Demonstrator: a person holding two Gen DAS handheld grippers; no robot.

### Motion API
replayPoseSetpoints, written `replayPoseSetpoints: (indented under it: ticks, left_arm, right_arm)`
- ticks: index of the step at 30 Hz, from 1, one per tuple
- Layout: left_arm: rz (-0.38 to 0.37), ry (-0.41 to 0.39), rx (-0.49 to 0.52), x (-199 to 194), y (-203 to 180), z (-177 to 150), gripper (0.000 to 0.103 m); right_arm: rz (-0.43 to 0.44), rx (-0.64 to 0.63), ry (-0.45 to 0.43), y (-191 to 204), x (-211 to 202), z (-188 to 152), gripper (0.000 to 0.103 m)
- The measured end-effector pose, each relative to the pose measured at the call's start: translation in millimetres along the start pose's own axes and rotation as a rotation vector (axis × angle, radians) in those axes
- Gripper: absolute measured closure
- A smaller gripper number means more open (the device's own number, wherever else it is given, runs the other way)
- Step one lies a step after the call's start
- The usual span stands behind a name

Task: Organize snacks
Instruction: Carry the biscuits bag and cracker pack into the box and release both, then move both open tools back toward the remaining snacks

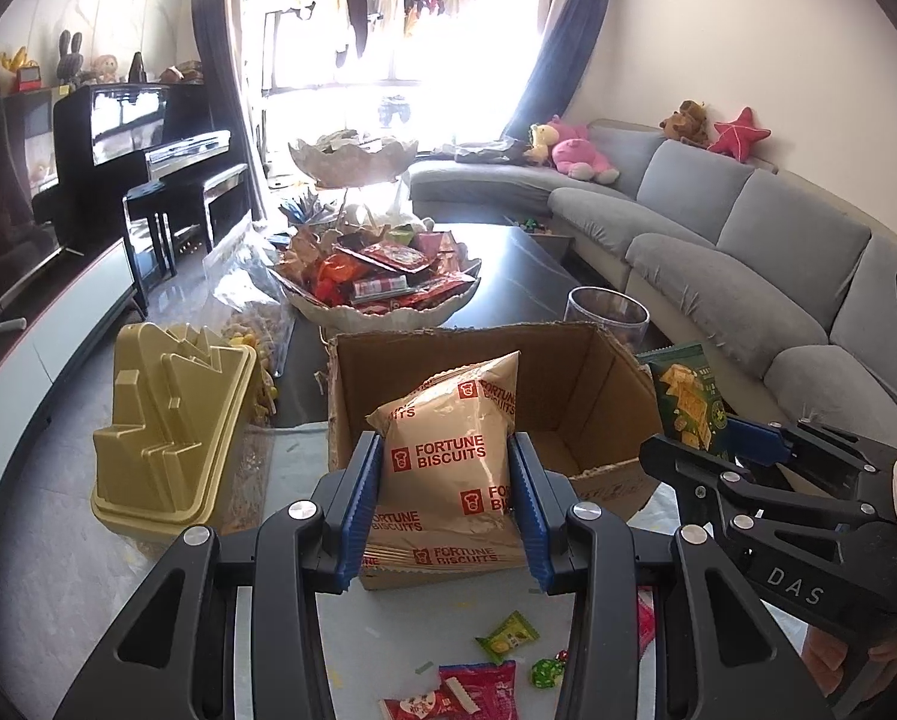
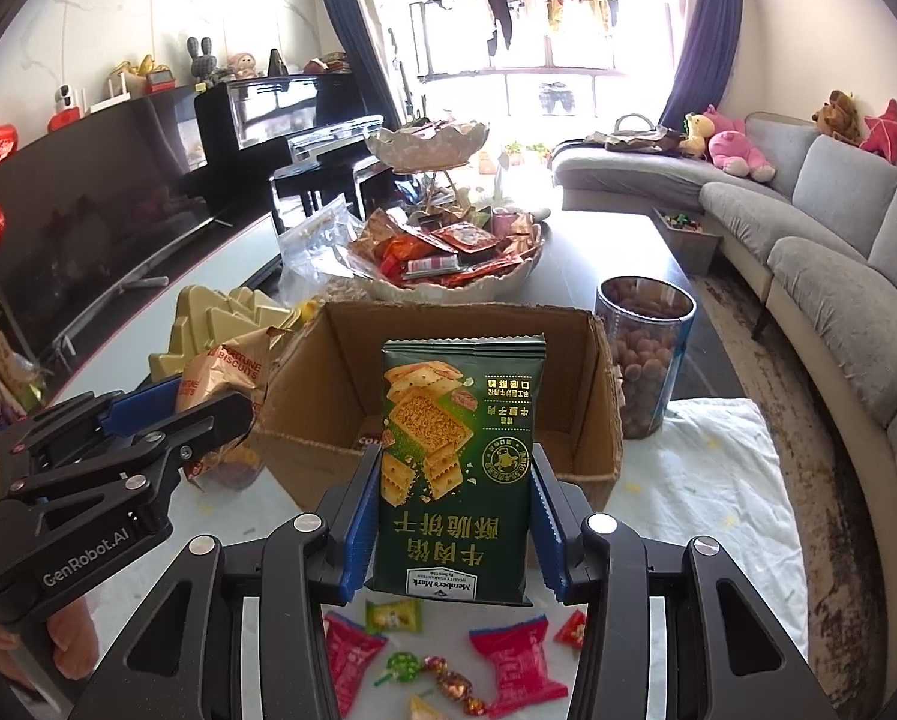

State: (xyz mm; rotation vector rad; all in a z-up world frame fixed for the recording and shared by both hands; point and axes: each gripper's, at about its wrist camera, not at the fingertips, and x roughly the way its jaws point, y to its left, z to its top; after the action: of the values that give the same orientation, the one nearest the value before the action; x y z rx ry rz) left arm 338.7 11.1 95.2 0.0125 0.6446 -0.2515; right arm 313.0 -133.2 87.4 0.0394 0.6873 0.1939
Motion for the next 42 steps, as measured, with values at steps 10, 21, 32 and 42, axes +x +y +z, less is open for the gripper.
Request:
replayPoseSetpoints:
  ticks: [10,21,32,42]
  left_arm:
    - [0.022,0.018,0.018,33.2,5.3,17.8,0.061]
    - [0.061,0.029,0.009,54.9,11.2,29.7,0.039]
    - [0.084,0.004,0.064,17.5,3.9,5.5,0.036]
    - [0.076,-0.039,0.081,-35.8,-8.0,-15.1,0.033]
  right_arm:
    - [0.001,0.010,0.018,-7.3,34.1,19.0,0.058]
    - [-0.012,-0.006,0.008,-15.6,59.1,37.7,0.053]
    - [-0.064,-0.052,-0.057,-9.2,30.4,20.6,0.037]
    - [-0.026,-0.071,-0.097,7.4,-16.8,-2.4,0.037]
